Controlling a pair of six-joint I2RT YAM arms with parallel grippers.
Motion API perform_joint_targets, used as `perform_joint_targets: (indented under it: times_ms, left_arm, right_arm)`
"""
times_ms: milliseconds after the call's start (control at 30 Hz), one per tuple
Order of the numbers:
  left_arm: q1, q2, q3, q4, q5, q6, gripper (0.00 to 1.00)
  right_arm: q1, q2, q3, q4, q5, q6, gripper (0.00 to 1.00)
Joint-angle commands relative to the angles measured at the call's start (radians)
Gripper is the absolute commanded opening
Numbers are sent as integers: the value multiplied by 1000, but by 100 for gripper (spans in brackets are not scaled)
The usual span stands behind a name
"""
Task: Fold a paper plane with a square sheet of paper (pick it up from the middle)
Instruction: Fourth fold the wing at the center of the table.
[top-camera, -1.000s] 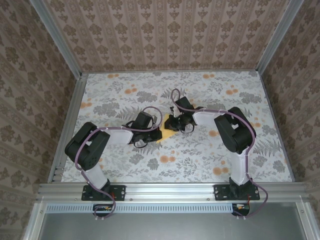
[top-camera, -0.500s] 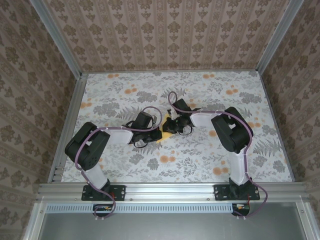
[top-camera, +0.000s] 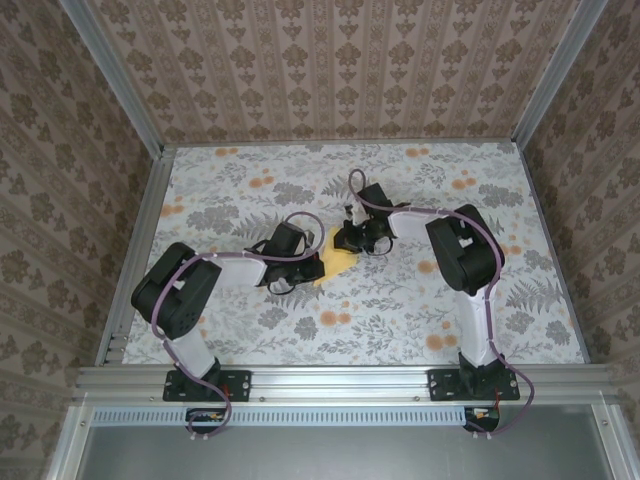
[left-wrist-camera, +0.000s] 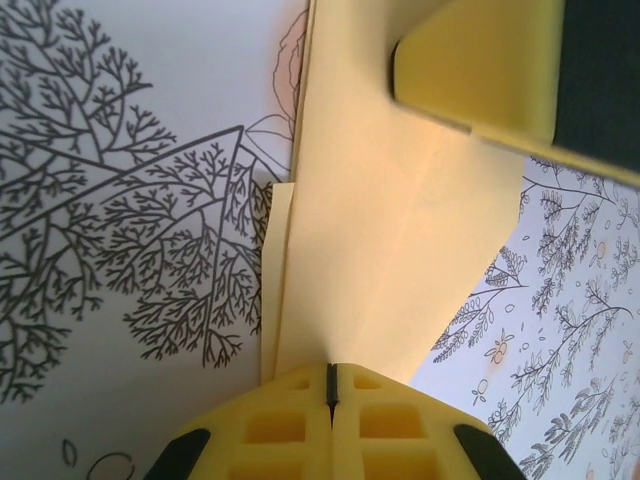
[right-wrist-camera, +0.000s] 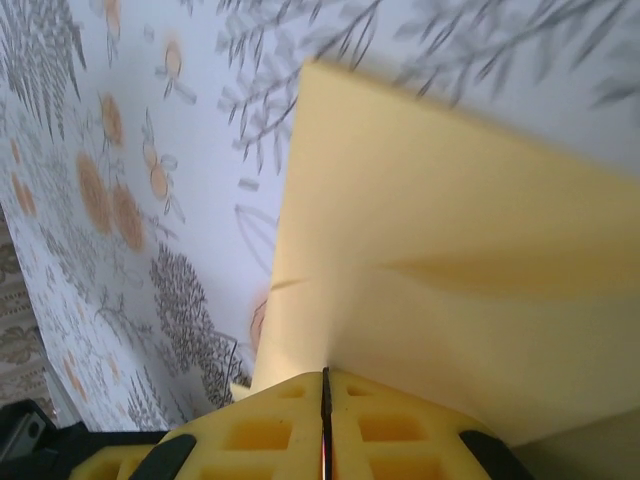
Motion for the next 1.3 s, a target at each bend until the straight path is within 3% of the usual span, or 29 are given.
perform_joint_targets:
  times_ms: [0, 400, 600, 867, 1033, 1267]
  left_arm:
    - [0, 60, -32, -176, -3, 0, 0]
    - [-1, 61, -32, -177, 2, 2, 0]
    - [0, 60, -20, -183, -3, 7, 0]
    - [-1, 65, -9, -181, -3, 11, 0]
    - [-1, 67, -11, -181, -5, 8, 0]
    - [-1, 68, -11, -184, -2, 8, 0]
  right_arm:
    - [-52, 41, 35, -4, 78, -42, 10]
    - [-152, 103, 128, 2, 82, -70, 10]
    - [-159, -20, 121, -13, 113, -81, 10]
    - [-65, -207, -50, 20, 111, -41, 11]
    - [37, -190, -103, 43, 98, 3, 11]
    - [72, -105, -109, 64, 67, 21, 10]
